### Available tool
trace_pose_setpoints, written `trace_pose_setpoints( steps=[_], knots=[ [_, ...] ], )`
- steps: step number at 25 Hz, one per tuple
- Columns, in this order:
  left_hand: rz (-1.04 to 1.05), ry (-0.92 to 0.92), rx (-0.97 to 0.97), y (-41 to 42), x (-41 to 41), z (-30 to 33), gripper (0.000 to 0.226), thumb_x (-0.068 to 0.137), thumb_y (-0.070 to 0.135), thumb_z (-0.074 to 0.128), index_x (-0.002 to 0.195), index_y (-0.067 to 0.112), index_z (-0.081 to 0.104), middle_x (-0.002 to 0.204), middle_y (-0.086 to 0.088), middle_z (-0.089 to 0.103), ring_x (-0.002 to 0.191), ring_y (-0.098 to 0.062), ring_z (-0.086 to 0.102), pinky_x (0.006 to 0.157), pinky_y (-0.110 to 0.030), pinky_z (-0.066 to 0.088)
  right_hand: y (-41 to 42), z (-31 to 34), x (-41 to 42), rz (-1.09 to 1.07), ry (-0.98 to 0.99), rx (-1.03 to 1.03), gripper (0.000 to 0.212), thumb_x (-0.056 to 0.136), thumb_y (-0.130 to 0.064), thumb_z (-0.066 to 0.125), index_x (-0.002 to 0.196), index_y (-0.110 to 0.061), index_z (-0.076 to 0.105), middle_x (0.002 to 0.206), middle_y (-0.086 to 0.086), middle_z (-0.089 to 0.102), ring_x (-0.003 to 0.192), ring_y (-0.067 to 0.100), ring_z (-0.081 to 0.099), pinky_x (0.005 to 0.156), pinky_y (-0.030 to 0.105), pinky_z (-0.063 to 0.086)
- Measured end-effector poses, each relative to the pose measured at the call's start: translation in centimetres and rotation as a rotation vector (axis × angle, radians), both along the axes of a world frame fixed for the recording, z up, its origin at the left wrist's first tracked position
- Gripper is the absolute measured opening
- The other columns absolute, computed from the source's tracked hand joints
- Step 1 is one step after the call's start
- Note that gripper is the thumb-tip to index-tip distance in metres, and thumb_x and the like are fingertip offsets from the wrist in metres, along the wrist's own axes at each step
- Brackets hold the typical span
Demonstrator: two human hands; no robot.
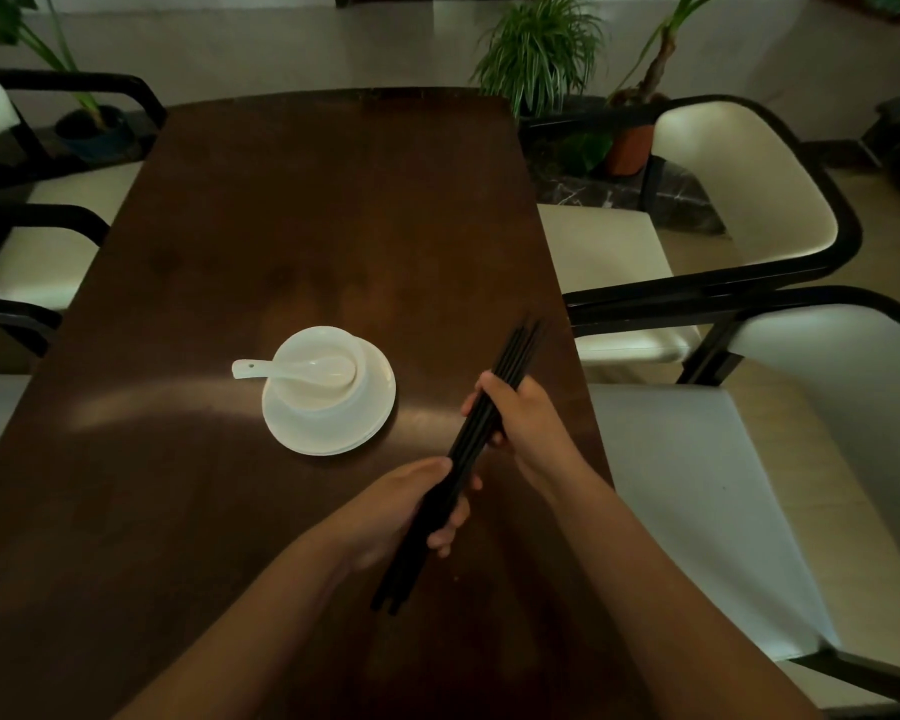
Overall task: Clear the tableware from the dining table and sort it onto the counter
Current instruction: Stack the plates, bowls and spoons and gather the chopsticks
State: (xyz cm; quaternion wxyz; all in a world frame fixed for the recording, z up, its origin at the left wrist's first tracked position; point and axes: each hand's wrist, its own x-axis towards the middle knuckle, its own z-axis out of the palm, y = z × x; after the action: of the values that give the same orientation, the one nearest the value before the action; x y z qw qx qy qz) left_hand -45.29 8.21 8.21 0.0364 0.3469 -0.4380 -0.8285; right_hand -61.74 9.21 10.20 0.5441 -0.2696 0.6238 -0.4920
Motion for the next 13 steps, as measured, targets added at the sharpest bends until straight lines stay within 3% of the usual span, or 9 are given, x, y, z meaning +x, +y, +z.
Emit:
trace_pose_setpoints(
  steps=[3,5,6,10,13],
  knots=[
    [0.223,-0.035,0.136,-0.2,0.7,-1.4,0.050,0.098,0.040,0.026,0.112,0.007,0.060,0.093,-0.011,0.070,0.083,-0.025,0.067,0.078,-0.035,0.053,-0.2,1.4,0.0,-0.067,0.161,-0.099,0.017,0.096,-0.023,0.041,0.082,-0.020,0.050,0.065,-0.005,0.061,0.057,0.004,0.057,0.057,0.021,0.044],
    [0.478,-0.002,0.288,0.1,1.3,-3.2,0.058,0.097,0.047,0.024,0.125,0.005,0.053,0.119,-0.014,0.063,0.113,-0.028,0.057,0.100,-0.041,0.042,-0.3,2.7,-0.3,-0.144,0.209,-0.240,0.019,0.096,-0.023,0.041,0.079,-0.022,0.049,0.061,-0.006,0.061,0.057,0.005,0.057,0.060,0.024,0.048],
    [0.608,0.054,0.382,0.4,1.4,-3.8,0.062,0.096,0.050,0.025,0.128,0.004,0.050,0.126,-0.016,0.059,0.119,-0.029,0.053,0.104,-0.041,0.037,-0.4,3.5,-0.4,-0.169,0.222,-0.297,0.019,0.096,-0.023,0.041,0.079,-0.024,0.048,0.060,-0.007,0.061,0.058,0.005,0.057,0.060,0.024,0.049],
    [0.876,0.305,0.660,1.4,0.2,-3.9,0.066,0.091,0.053,0.037,0.112,-0.004,0.063,0.116,-0.023,0.065,0.107,-0.035,0.063,0.093,-0.043,0.045,-0.2,5.1,0.4,-0.157,0.289,-0.443,0.019,0.096,-0.025,0.040,0.079,-0.029,0.049,0.060,-0.009,0.061,0.058,0.002,0.056,0.057,0.016,0.047],
    [0.972,0.361,0.741,1.3,-0.7,-3.2,0.061,0.091,0.047,0.044,0.103,-0.008,0.067,0.110,-0.023,0.067,0.102,-0.038,0.064,0.088,-0.047,0.052,0.0,5.3,1.1,-0.150,0.323,-0.475,0.022,0.097,-0.024,0.040,0.078,-0.031,0.049,0.062,-0.008,0.060,0.060,0.005,0.057,0.064,0.024,0.048]
  ],
)
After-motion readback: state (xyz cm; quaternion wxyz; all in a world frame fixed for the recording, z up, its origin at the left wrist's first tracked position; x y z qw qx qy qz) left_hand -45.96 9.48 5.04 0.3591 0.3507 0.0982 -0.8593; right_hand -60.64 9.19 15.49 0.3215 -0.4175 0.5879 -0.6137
